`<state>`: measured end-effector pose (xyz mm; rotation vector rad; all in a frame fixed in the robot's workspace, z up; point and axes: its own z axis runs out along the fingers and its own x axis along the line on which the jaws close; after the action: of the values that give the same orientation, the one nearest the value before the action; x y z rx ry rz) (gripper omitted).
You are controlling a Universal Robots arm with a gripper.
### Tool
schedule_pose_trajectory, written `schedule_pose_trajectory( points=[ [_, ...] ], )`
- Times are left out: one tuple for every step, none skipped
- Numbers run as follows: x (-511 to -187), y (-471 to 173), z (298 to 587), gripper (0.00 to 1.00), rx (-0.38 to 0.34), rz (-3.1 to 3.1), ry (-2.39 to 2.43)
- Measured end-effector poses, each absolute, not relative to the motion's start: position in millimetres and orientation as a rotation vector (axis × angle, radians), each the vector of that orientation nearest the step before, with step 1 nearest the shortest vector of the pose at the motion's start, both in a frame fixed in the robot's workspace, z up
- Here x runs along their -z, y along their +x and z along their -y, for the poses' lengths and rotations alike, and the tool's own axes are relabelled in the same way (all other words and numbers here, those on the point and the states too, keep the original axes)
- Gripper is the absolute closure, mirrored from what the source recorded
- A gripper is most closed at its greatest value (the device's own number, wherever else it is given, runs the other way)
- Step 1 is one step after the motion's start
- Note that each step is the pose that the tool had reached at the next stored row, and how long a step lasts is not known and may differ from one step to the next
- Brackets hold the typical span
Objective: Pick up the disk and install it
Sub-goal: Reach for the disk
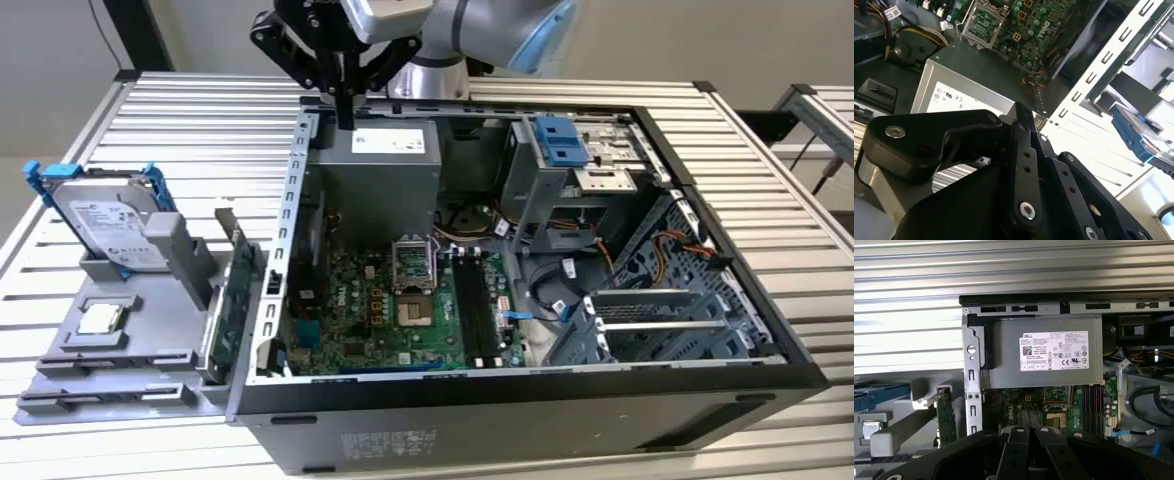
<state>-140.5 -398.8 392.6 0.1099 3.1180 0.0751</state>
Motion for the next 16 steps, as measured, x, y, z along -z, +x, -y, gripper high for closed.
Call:
schedule_pose_trajectory(
  points=[
    [-392.6,-143.0,398.8,1.00,-0.075,-3.118,0.110],
    [-392.6,-145.8,398.8,1.00,-0.075,-3.118,0.110],
    [-392.6,-148.5,398.8,1.00,-0.075,-3.118,0.110],
    [-392.6,-151.3,398.8,1.00,-0.075,-3.118,0.110],
    [-392.6,-153.9,398.8,1.00,-0.075,-3.118,0.110],
    [-392.6,-156.5,398.8,1.00,-0.075,-3.118,0.110],
    [-392.6,-158.9,398.8,1.00,-0.075,-3.118,0.110],
    [-392.6,-161.6,398.8,1.00,-0.075,-3.118,0.110],
    [-392.7,-164.5,398.8,1.00,-0.075,-3.118,0.110],
    [-392.6,-168.4,398.8,1.00,-0.075,-3.118,0.110],
    [-392.6,-172.8,398.8,1.00,-0.075,-3.118,0.110],
    [-392.5,-177.6,398.8,1.00,-0.075,-3.118,0.110],
    [-392.5,-182.1,398.8,1.00,-0.075,-3.118,0.110],
    [-392.4,-186.7,398.8,1.00,-0.075,-3.118,0.110],
    [-392.3,-191.1,398.8,1.00,-0.075,-3.118,0.110],
    [-392.3,-195.8,398.8,1.00,-0.075,-3.118,0.110]
  ],
)
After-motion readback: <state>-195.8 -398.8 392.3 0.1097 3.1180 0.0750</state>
